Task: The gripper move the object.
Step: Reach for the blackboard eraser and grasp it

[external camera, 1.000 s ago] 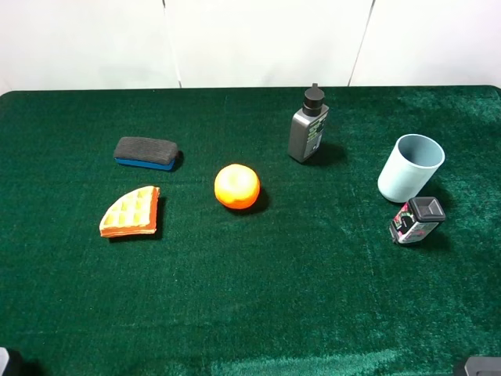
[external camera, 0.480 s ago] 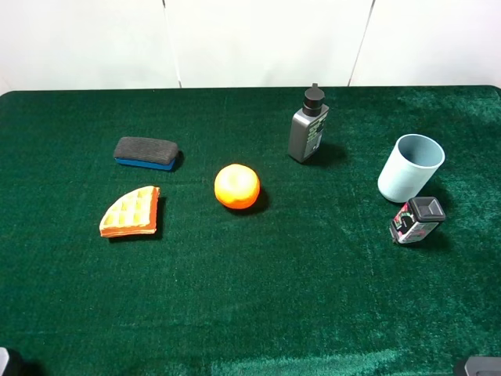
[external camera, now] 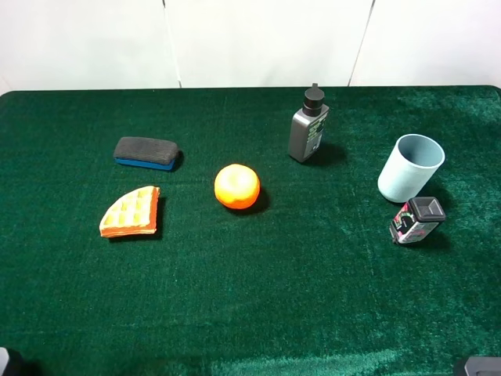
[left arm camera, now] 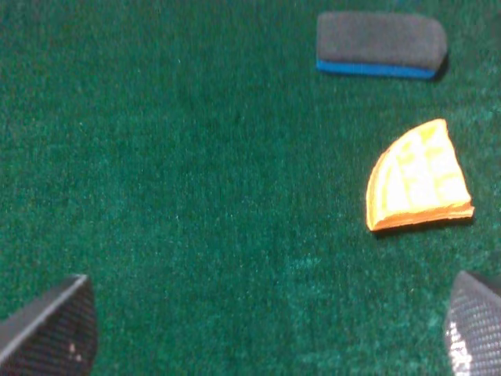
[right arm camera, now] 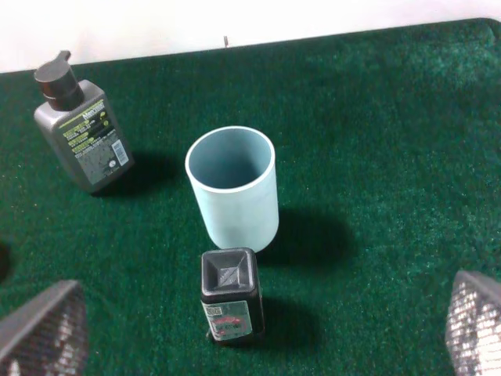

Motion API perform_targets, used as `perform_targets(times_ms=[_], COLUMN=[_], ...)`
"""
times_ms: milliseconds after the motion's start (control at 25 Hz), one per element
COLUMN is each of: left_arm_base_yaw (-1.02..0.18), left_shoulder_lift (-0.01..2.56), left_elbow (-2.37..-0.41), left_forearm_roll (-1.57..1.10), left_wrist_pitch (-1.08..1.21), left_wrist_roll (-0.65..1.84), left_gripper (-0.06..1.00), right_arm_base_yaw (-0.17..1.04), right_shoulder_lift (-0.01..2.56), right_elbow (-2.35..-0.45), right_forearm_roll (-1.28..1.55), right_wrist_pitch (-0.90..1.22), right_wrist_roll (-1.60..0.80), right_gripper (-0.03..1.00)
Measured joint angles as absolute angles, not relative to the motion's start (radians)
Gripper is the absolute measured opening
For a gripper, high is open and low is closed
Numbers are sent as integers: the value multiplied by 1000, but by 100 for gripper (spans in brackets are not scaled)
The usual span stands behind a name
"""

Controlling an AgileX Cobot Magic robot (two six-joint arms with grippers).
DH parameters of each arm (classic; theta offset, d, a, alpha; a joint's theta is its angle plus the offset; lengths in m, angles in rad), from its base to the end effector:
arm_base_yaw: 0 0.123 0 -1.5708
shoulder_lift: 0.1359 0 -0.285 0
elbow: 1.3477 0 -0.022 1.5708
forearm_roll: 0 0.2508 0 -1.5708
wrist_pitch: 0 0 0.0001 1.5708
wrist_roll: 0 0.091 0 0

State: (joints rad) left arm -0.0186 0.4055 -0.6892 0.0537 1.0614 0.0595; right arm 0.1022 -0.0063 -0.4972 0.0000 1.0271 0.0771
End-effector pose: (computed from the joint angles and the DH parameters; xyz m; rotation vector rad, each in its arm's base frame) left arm 0.0517 0.0033 0.3233 0.0929 2.2594 0.0887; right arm -0.0041 -0.0004 0.2792 -0.0252 2.0089 0.1146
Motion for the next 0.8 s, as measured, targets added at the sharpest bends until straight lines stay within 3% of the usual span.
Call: perform_targets(times_ms=[800], left_arm_base_yaw=[-121], left_shoulder_lift=[1135], left_elbow=[-1001], left_forearm_roll=[64], left_wrist_pitch=[997], left_wrist_roll=[287], left_gripper=[88], right_arm_base_yaw=[102], right_shoulder_lift=[-6], right_elbow=[-497], right_forearm_roll=[0], right_wrist_pitch=[1027], right_wrist_roll=[77], right_gripper=[70])
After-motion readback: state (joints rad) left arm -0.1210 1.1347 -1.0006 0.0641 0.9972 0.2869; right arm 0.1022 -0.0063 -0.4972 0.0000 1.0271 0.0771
